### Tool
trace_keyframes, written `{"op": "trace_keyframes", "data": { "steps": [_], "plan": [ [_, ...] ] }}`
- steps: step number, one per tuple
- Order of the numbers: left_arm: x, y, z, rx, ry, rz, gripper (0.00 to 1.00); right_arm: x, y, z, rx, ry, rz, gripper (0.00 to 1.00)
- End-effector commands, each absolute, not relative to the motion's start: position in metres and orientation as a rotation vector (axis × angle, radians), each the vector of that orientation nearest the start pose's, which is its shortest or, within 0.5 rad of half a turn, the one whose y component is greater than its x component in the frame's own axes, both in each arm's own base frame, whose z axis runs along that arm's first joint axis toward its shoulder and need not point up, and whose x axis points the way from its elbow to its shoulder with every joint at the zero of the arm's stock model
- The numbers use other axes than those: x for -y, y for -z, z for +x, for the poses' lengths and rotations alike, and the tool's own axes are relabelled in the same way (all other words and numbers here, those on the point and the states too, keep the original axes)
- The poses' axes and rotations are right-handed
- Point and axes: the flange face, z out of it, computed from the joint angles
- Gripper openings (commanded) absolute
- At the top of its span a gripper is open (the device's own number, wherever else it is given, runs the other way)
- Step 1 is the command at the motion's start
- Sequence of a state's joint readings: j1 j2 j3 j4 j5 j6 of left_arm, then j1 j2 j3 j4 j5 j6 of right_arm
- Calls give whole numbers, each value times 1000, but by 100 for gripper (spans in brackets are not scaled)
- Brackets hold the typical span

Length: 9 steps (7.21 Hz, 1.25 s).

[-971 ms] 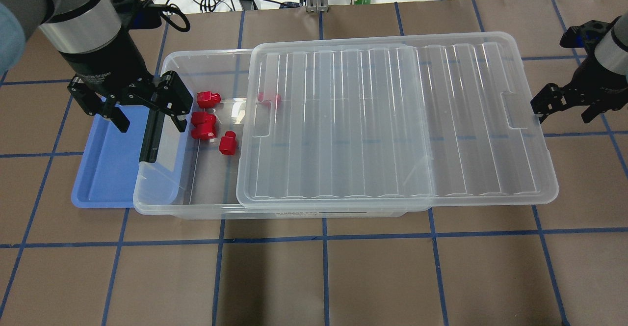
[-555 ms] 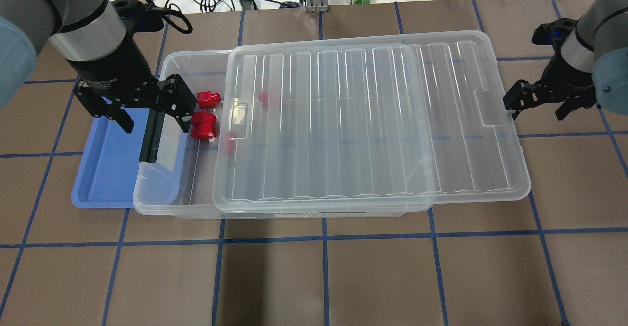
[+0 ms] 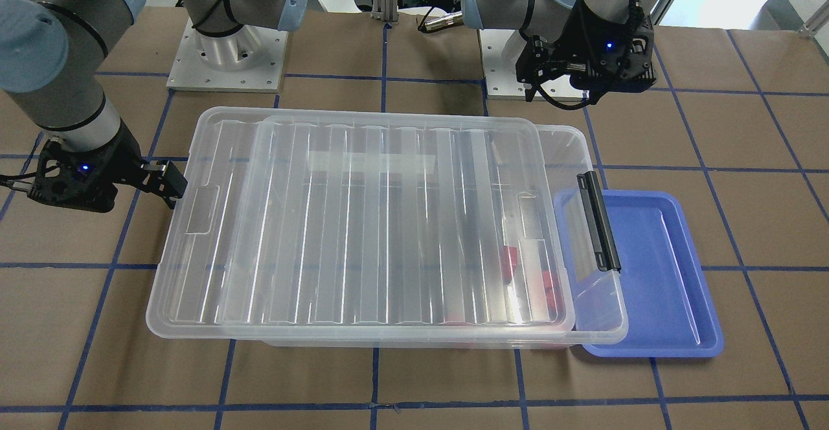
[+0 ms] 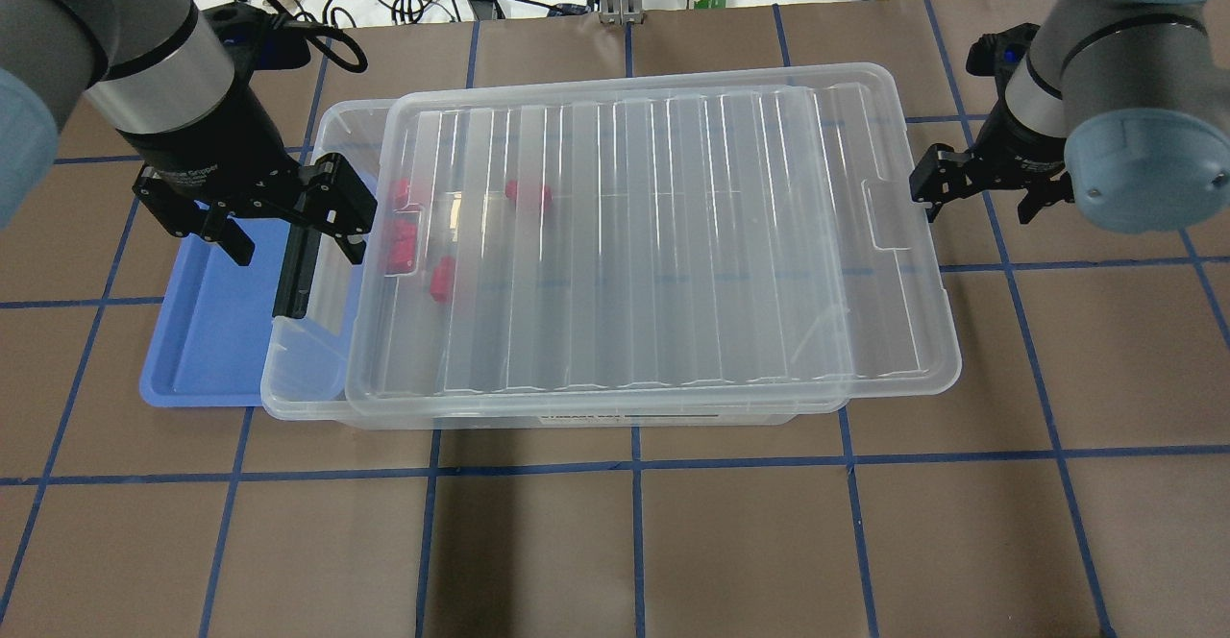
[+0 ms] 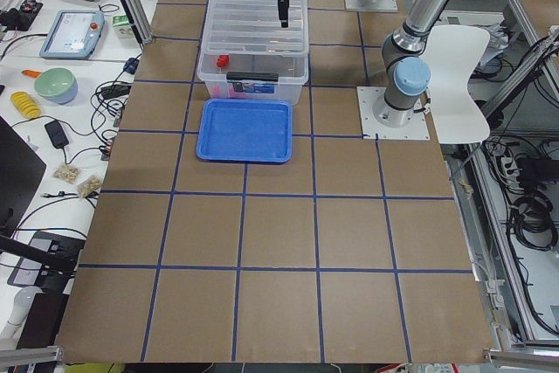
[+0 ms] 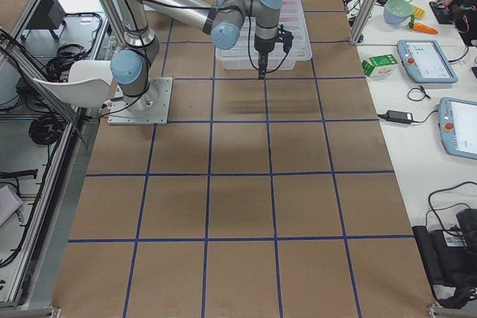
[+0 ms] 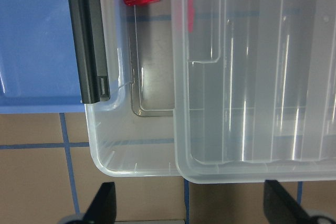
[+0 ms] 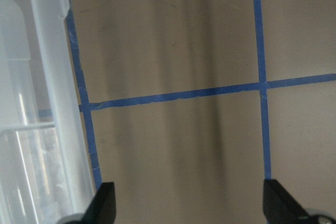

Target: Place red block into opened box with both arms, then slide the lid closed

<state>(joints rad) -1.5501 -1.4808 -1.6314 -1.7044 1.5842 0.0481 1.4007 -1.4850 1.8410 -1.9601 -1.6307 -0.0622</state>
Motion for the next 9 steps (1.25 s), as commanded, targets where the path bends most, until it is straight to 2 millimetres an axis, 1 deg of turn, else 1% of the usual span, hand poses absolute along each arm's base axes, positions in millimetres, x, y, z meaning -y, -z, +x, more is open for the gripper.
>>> {"op": "trace_keyframes", "data": {
  "steps": [1,2,4,5,6,7,9],
  "plan": [
    [445,-487,-123,-3127,-166,37,100,521,-357,68,-3206,103,134,100],
    [447,-484,-123,-3128,-176,51,100,521,-358,78,-3207,114,105,100],
    [446,-487,-123,-3130,-166,47,100,520,-356,81,-3207,104,92,100],
    [446,-486,-123,-3128,-171,49,100,519,-356,86,-3207,105,78,100],
    [446,-486,-123,-3128,-171,49,100,519,-354,97,-3212,99,43,100],
    [446,-486,-123,-3128,-171,49,100,519,-353,101,-3208,101,31,100],
    [446,-486,-123,-3128,-171,49,100,522,-357,101,-3213,118,9,100]
  ]
}}
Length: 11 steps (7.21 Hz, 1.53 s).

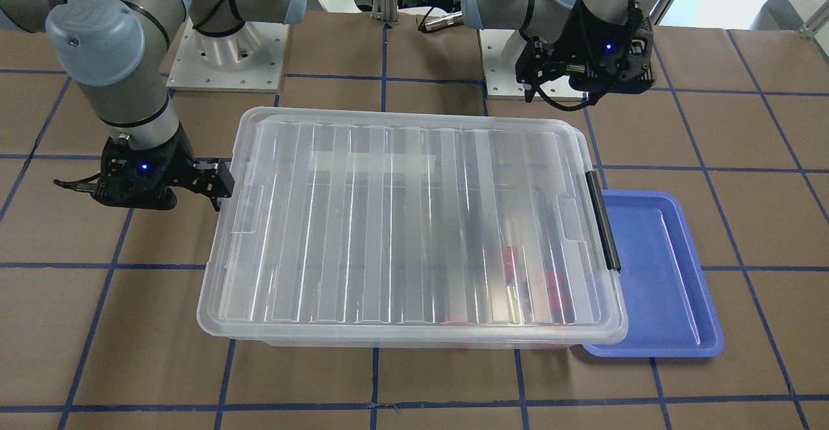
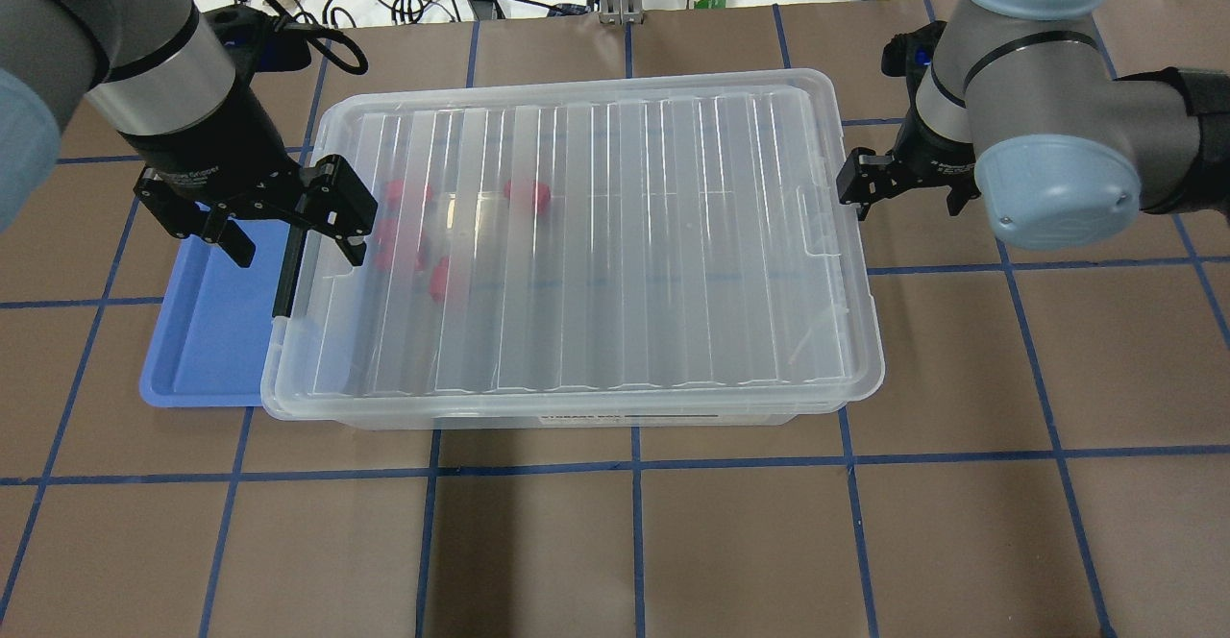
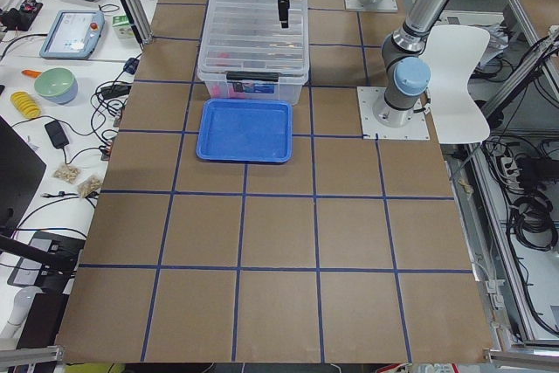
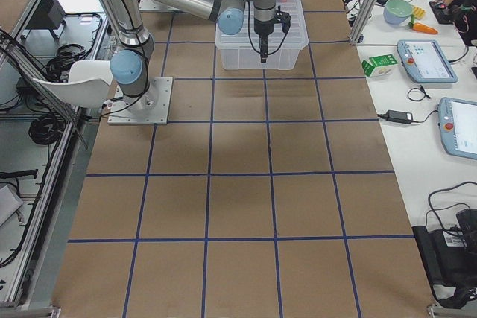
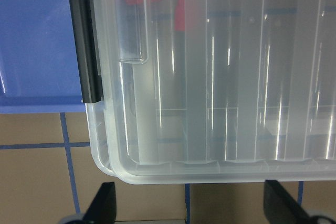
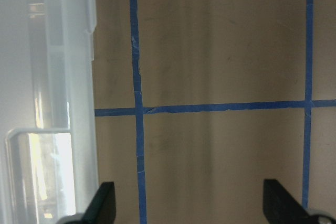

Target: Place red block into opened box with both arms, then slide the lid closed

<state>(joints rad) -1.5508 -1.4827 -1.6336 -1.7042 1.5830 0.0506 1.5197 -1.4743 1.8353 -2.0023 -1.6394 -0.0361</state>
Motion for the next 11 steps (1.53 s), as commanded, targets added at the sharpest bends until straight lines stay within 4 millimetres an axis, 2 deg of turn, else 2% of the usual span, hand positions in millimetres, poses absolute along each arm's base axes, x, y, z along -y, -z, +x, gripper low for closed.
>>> {"op": "trace_keyframes", "data": {
  "steps": [1,2,3,4,6,7,8,9,11],
  "plan": [
    [445,-486,-123,-3128,-166,40,100,524,-361,96,-3214,126,7,100],
    [446,-487,-123,-3130,-159,32,100,526,-377,93,-3222,160,14,100],
    [445,-488,-123,-3130,-157,32,100,528,-406,92,-3240,216,16,100],
    [445,-488,-124,-3133,-157,37,100,521,-437,94,-3240,203,18,100],
    [450,-490,-124,-3134,-104,36,100,484,-511,98,-3236,115,28,100],
    [450,-489,-123,-3130,-111,46,100,480,-523,102,-3229,113,20,100],
    [450,-489,-123,-3131,-109,44,100,477,-520,115,-3228,86,-8,100],
    [450,-490,-123,-3131,-106,46,100,470,-523,140,-3225,101,4,100],
    [450,-489,-123,-3133,-111,46,100,471,-519,148,-3217,97,107,100]
  ]
}}
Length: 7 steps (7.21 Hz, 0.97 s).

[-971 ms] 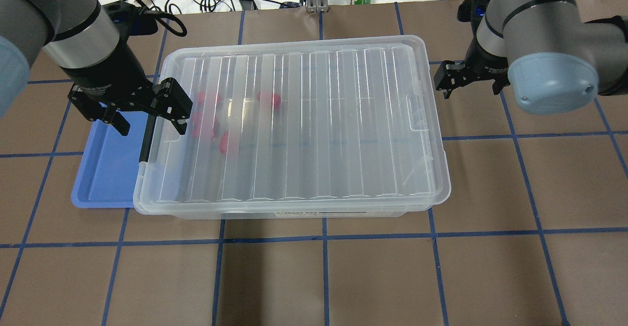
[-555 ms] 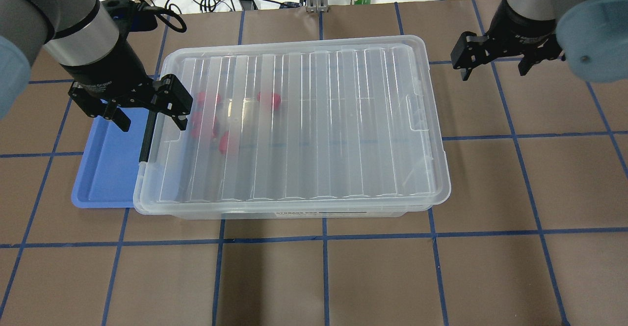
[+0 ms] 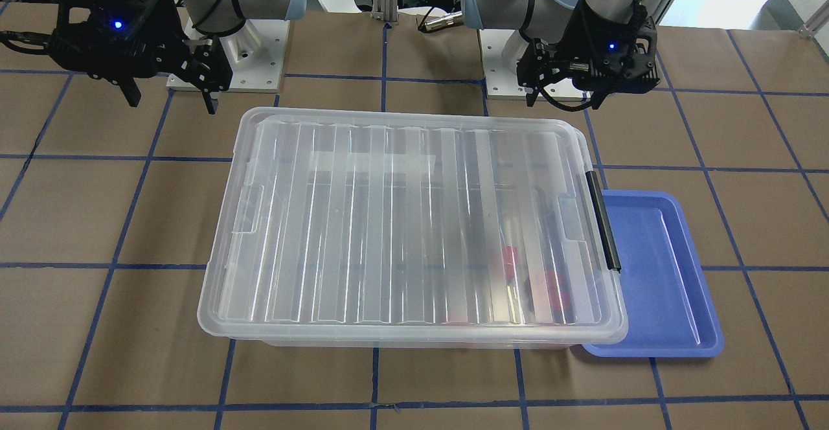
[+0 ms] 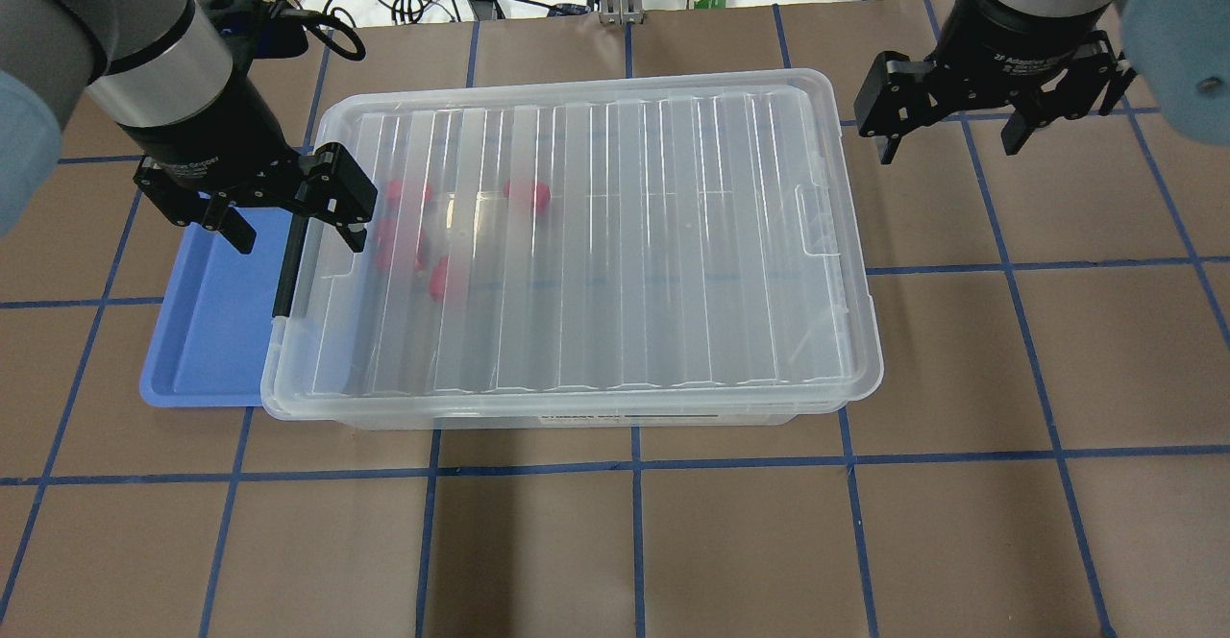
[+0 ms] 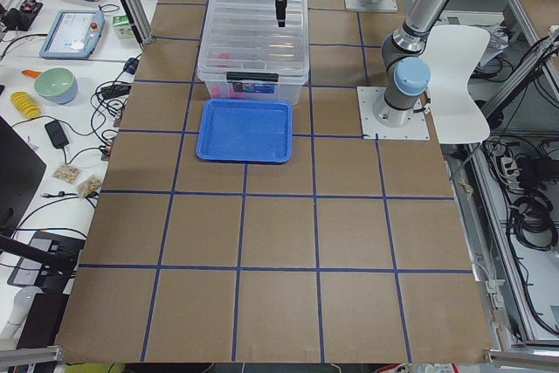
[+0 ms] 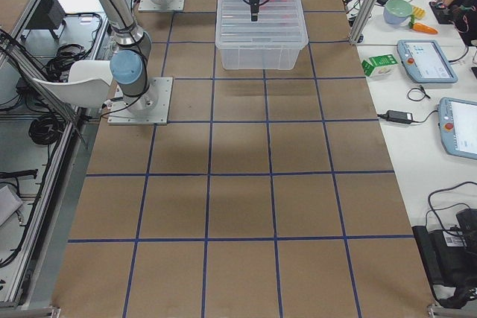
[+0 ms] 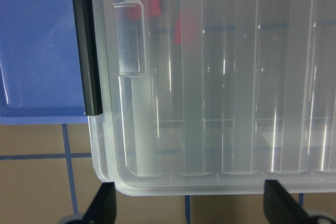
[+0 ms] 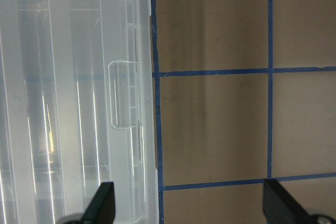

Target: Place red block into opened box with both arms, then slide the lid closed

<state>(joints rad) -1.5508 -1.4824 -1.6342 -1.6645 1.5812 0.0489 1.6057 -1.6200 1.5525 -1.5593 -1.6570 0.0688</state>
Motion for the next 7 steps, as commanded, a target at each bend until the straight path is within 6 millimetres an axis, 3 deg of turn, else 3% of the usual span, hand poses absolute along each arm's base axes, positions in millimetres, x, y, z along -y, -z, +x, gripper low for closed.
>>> {"op": "trace_keyframes", "data": {
  "steps": [1,7],
  "plan": [
    [450,-489,-123,-3133,-109,46,100,471,-518,148,-3201,99,109,100],
    [450,-489,-125,-3140,-111,39,100,473,-522,149,-3190,122,111,100]
  ]
}}
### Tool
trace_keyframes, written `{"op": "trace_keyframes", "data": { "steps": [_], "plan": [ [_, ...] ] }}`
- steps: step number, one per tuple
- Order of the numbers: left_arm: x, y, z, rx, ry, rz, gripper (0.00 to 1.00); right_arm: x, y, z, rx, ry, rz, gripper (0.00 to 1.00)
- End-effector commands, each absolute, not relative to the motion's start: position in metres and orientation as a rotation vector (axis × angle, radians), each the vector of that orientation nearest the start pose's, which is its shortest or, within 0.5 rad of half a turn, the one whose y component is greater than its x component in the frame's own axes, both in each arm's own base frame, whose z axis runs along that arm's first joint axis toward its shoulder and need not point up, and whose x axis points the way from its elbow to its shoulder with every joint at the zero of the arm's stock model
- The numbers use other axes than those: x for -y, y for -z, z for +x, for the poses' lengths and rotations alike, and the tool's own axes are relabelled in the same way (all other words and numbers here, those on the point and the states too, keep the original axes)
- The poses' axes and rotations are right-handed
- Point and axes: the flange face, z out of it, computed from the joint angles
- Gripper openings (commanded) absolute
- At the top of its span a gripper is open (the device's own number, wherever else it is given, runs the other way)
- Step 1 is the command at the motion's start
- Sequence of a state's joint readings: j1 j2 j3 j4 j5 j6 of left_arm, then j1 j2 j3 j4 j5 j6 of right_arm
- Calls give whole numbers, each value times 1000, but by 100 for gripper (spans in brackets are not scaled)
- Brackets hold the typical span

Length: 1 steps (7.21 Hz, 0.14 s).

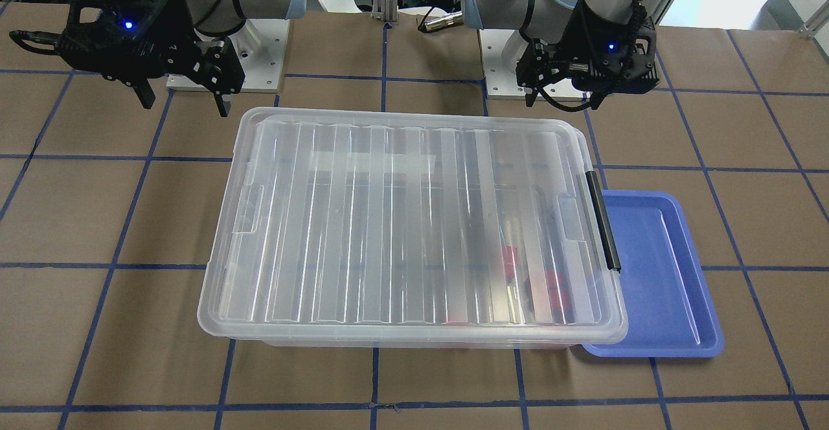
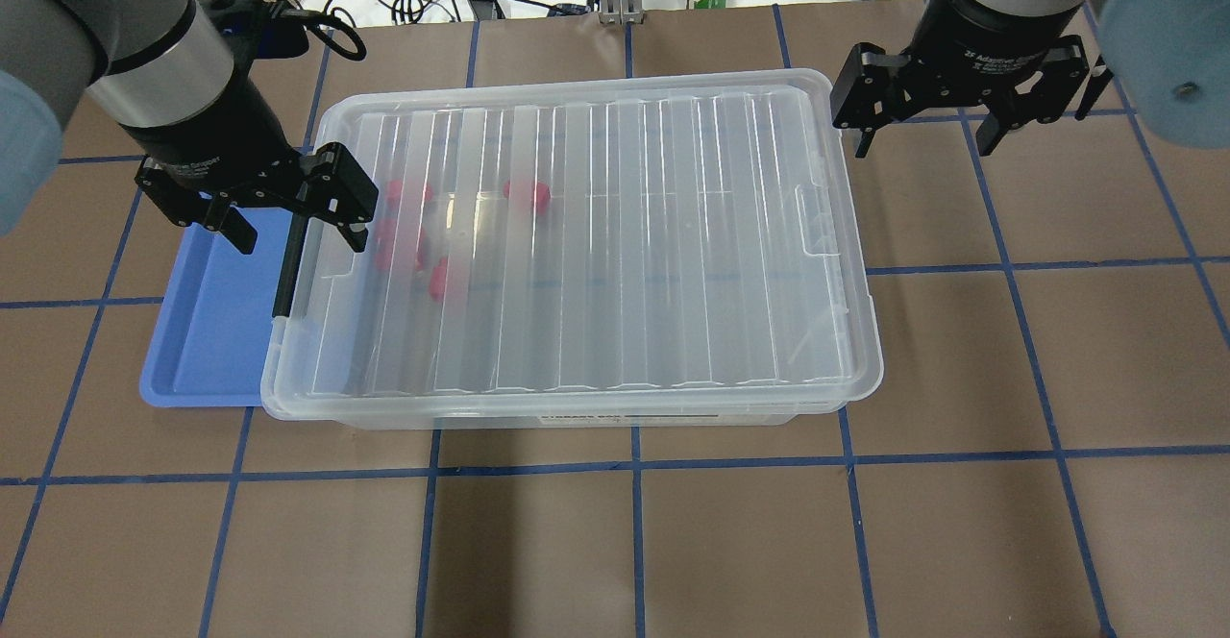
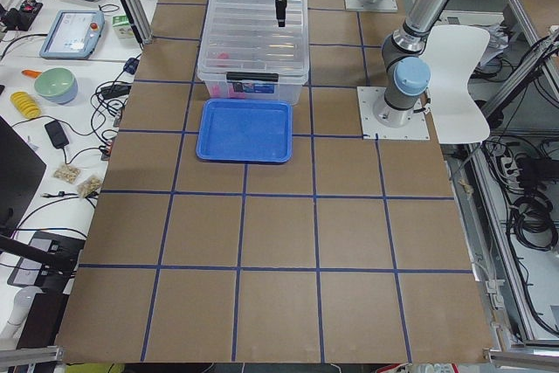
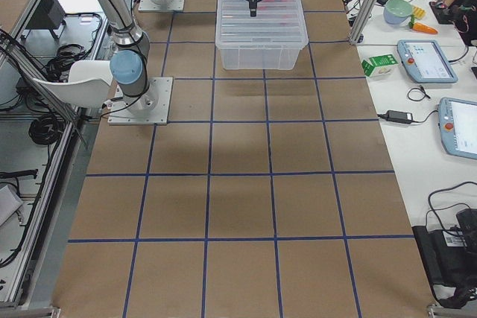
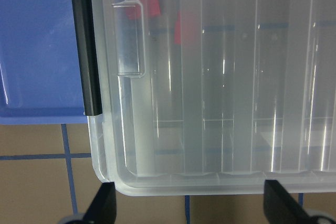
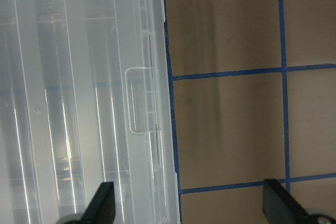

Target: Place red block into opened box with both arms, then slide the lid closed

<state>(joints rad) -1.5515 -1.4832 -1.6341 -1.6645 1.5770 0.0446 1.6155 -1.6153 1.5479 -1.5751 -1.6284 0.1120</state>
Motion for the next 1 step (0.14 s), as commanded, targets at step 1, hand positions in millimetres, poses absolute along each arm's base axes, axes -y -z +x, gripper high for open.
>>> {"op": "trace_keyframes", "data": {
  "steps": [1],
  "plan": [
    [450,-489,-124,-3139,-108,36,100,473,-522,149,-3190,122,109,100]
  ]
}}
